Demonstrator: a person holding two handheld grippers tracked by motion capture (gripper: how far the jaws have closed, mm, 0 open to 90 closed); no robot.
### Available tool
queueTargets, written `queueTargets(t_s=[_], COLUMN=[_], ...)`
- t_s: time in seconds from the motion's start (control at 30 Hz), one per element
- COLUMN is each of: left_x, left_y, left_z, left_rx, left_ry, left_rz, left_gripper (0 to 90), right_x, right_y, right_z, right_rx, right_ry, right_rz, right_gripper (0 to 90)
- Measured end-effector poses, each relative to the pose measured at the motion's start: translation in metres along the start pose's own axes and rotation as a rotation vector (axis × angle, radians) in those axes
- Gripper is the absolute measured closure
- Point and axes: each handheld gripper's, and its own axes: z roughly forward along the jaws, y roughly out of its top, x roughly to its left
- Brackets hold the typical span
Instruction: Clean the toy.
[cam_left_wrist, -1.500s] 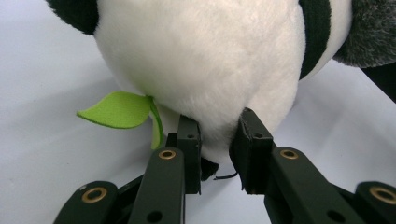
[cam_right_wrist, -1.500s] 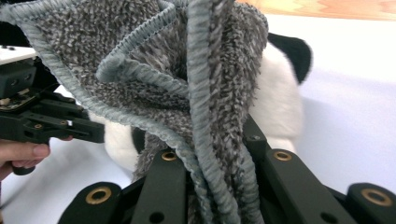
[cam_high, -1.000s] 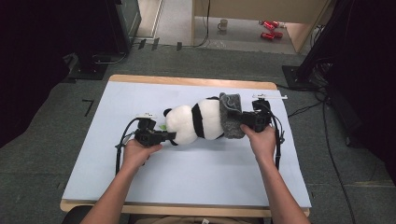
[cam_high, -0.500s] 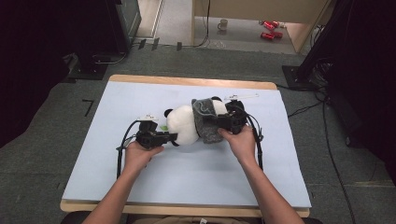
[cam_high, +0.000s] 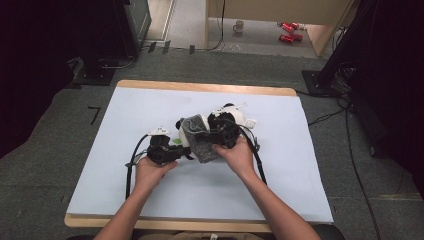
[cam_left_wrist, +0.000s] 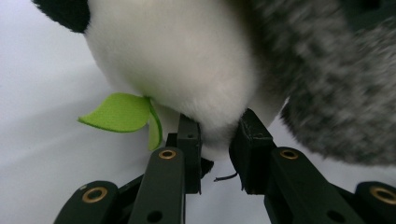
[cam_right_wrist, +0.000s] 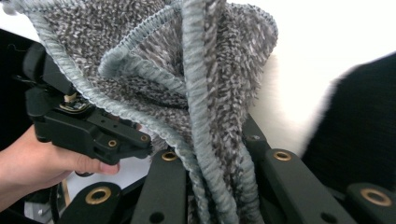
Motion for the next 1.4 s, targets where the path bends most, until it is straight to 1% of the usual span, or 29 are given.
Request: queueTargets(t_s=[0.07, 0.17, 0.33, 0.43, 0.47, 0.6, 0.7, 0.8, 0.93, 1.07, 1.17, 1.2, 1.27, 1.33, 1.4], left_x=[-0.001, 0.0, 0.003, 0.007, 0.008, 0.011, 0.012, 0.014, 0.016, 0.019, 0.022, 0.023, 0.025, 0.024, 0.025], left_y=[-0.001, -0.002, -0.003, -0.003, -0.003, -0.002, -0.001, 0.0, 0.002, 0.004, 0.006, 0.007, 0.009, 0.01, 0.011], left_z=[-0.001, -0.002, -0.003, -0.003, -0.003, -0.003, -0.002, -0.001, -0.001, -0.001, 0.0, 0.0, 0.0, 0.0, 0.0], left_rx=[0.012, 0.015, 0.018, 0.023, 0.023, 0.02, 0.013, 0.005, 0.002, -0.002, -0.007, -0.005, -0.004, -0.005, -0.001], left_ry=[0.007, 0.001, -0.002, -0.003, -0.006, -0.013, -0.019, -0.024, -0.03, -0.031, -0.028, -0.022, -0.022, -0.013, -0.005], left_rz=[-0.007, -0.019, -0.016, -0.024, -0.027, -0.03, -0.026, -0.027, -0.027, -0.029, -0.031, -0.026, -0.03, -0.02, -0.008], left_gripper=[75.1, 76.0, 78.6, 80.0, 80.3, 81.4, 81.6, 81.6, 81.6, 81.7, 82.0, 82.1, 82.3, 82.4, 82.4], right_x=[0.002, 0.0, -0.006, -0.009, -0.01, -0.023, -0.036, -0.045, -0.059, -0.07, -0.078, -0.08, -0.086, -0.093, -0.097], right_y=[0.0, 0.0, 0.003, 0.004, 0.004, 0.006, 0.007, 0.008, 0.007, 0.003, 0.0, -0.001, -0.004, -0.008, -0.012], right_z=[0.005, 0.009, 0.006, 0.002, -0.001, -0.016, -0.03, -0.043, -0.06, -0.071, -0.079, -0.082, -0.086, -0.09, -0.091], right_rx=[0.011, 0.018, 0.025, 0.022, 0.022, -0.005, -0.036, -0.061, -0.096, -0.127, -0.144, -0.146, -0.154, -0.162, -0.164], right_ry=[0.004, -0.004, -0.016, -0.047, -0.057, -0.094, -0.1, -0.121, -0.134, -0.156, -0.167, -0.173, -0.188, -0.186, -0.195], right_rz=[-0.002, -0.019, -0.028, -0.038, -0.033, -0.002, 0.044, 0.061, 0.097, 0.125, 0.144, 0.153, 0.17, 0.194, 0.203], right_gripper=[77.5, 77.4, 77.4, 77.4, 77.4, 77.4, 77.7, 77.7, 77.7, 77.5, 77.4, 77.3, 77.0, 76.8, 77.0])
